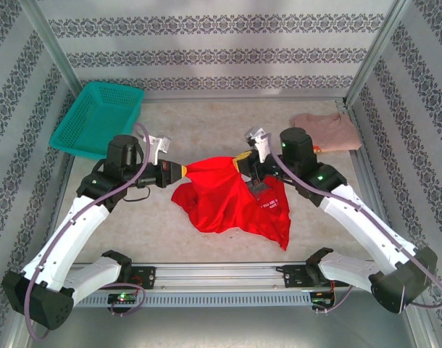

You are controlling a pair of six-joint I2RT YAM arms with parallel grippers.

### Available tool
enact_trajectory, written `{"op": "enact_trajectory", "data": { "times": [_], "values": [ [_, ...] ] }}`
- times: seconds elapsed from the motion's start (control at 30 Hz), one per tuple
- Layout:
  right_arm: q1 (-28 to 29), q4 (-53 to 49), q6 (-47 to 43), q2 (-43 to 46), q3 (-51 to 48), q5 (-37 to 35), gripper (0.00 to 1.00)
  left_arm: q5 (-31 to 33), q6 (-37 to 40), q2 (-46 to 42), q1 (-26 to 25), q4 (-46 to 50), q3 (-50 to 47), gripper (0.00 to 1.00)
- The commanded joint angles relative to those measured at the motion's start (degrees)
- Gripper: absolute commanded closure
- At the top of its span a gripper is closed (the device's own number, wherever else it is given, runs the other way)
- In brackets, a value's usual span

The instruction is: Fold the inside-out t-shirt

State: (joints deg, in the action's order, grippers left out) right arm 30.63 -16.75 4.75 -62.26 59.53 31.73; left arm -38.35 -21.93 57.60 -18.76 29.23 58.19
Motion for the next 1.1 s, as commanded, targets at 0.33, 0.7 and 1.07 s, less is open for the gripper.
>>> {"op": "enact_trajectory", "data": {
  "times": [0.33, 0.7, 1.07],
  "values": [
    [-5.45, 16.23, 14.04, 3.36, -6.93, 14.73, 1.00, 6.60, -2.64, 3.95, 1.26, 1.94, 3.26, 1.00],
    [-0.51, 2.49, 16.54, -0.27, -8.96, -20.75, 0.93, -1.78, 0.28, 4.80, 1.26, 4.55, -0.88, 1.00],
    [0.28, -4.72, 14.66, -11.47, -2.35, -18.70, 0.77, -1.09, -5.99, 7.24, 1.14, -3.42, -2.92, 1.00]
  ]
}}
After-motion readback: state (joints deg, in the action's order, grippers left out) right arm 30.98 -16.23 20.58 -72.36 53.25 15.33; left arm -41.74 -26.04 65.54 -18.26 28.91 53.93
